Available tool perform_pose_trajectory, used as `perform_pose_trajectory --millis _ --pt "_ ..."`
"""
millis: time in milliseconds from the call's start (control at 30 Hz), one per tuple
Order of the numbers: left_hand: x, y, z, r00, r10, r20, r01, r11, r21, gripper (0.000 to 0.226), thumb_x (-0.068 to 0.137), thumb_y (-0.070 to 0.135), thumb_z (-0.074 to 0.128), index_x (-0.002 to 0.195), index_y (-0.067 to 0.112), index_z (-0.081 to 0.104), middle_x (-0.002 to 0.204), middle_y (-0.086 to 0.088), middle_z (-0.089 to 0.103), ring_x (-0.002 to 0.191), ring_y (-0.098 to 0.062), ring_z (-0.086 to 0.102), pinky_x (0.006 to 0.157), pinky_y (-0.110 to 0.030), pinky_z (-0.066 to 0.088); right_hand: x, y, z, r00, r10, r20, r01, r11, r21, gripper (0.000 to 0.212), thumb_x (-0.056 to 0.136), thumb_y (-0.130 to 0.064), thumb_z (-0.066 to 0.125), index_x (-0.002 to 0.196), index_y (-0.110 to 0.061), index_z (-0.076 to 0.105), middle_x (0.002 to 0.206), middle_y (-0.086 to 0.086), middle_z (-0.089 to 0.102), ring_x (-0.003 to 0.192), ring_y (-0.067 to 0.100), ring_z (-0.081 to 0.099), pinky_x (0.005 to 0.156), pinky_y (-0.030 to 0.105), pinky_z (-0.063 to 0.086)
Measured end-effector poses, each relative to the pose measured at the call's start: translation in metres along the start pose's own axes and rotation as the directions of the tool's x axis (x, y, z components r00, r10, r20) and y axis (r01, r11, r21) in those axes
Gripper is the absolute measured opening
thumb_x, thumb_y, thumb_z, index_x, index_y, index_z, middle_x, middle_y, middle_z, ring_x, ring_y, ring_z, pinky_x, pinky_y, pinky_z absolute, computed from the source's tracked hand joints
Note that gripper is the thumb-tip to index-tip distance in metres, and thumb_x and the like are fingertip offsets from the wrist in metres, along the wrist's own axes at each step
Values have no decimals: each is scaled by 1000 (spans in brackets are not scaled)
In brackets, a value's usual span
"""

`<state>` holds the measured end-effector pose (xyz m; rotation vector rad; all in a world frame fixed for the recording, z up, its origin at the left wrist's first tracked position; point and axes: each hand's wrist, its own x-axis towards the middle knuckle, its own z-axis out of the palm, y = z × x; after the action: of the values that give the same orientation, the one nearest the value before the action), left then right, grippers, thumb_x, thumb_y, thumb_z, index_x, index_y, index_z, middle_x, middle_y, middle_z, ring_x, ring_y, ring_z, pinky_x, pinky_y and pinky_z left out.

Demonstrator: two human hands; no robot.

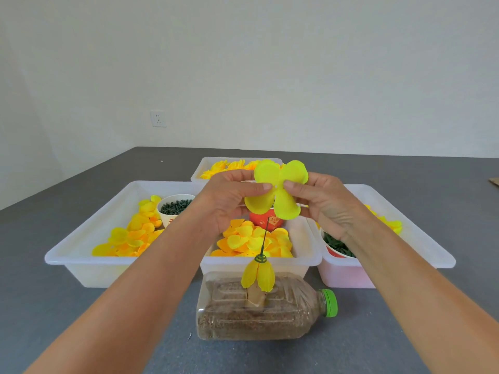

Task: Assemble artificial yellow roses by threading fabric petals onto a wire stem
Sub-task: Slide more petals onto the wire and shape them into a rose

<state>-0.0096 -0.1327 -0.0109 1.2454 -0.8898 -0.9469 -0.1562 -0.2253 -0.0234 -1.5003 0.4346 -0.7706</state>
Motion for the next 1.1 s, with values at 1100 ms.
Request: perform_pose_trajectory --millis 1100 --pt "-23 -17 -3 969 -247 -20 247 969 -9 32 79 1 66 111 4 63 83 -10 68 66 -20 65 64 -32 54 -18 5 28 871 490 -25 -489 872 39 3 81 -18 66 79 -18 64 63 -2 68 54 11 62 57 28 45"
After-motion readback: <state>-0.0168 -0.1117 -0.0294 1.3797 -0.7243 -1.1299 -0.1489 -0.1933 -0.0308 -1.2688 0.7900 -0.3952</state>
